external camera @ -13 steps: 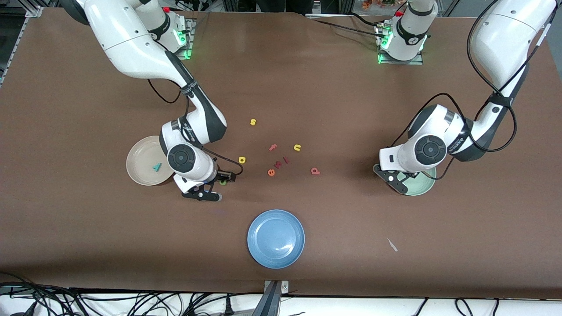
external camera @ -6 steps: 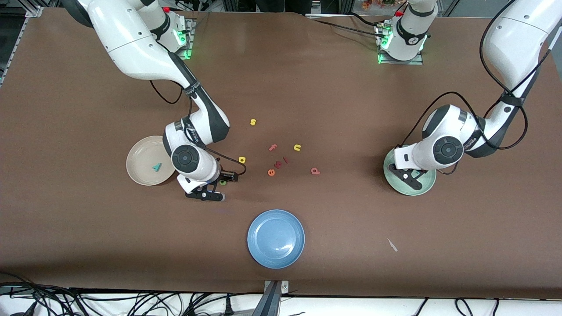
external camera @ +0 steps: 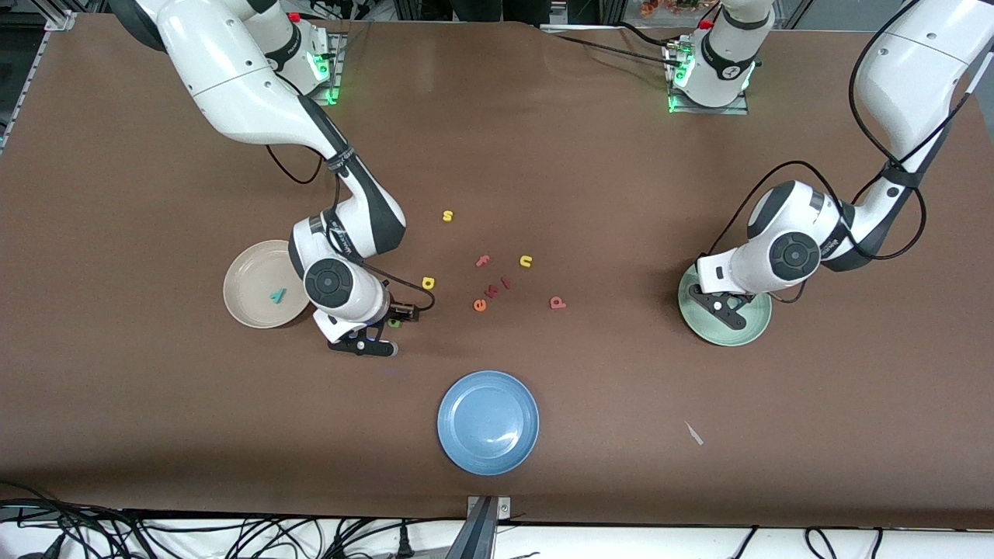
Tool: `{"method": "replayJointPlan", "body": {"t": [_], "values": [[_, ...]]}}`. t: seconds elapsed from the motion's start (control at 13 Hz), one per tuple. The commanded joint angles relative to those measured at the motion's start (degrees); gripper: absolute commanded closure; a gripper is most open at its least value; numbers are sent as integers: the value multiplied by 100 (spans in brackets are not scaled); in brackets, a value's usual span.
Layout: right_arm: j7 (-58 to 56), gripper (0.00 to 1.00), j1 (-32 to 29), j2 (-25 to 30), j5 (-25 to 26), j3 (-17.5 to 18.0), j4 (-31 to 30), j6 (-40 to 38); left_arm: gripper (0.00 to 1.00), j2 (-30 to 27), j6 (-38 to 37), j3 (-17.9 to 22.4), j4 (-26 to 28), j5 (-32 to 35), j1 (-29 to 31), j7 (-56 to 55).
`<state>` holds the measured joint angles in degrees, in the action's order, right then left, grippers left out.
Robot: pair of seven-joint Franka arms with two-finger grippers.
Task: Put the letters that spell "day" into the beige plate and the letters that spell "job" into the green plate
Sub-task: 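Carry the blue o toward the green plate while the right gripper grasps the p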
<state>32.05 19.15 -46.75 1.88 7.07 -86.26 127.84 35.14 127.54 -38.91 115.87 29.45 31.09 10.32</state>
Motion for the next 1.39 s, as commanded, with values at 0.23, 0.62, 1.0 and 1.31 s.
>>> {"method": "replayJointPlan", "body": {"t": [0.23,0.62,1.0,1.31], "values": [[-76,33,18,-141,-30,5,188,-31,80,-174,131,-64,200,228,117,-57],[-50,45,18,-141,-65,5,188,-31,0,-209,87,-73,173,228,108,-39],[-50,57,18,-132,-65,5,188,-31,0,-464,-36,-134,77,219,73,40],[-50,64,27,-141,-65,5,188,-31,0,-473,-544,-310,-449,167,-120,241]]}}
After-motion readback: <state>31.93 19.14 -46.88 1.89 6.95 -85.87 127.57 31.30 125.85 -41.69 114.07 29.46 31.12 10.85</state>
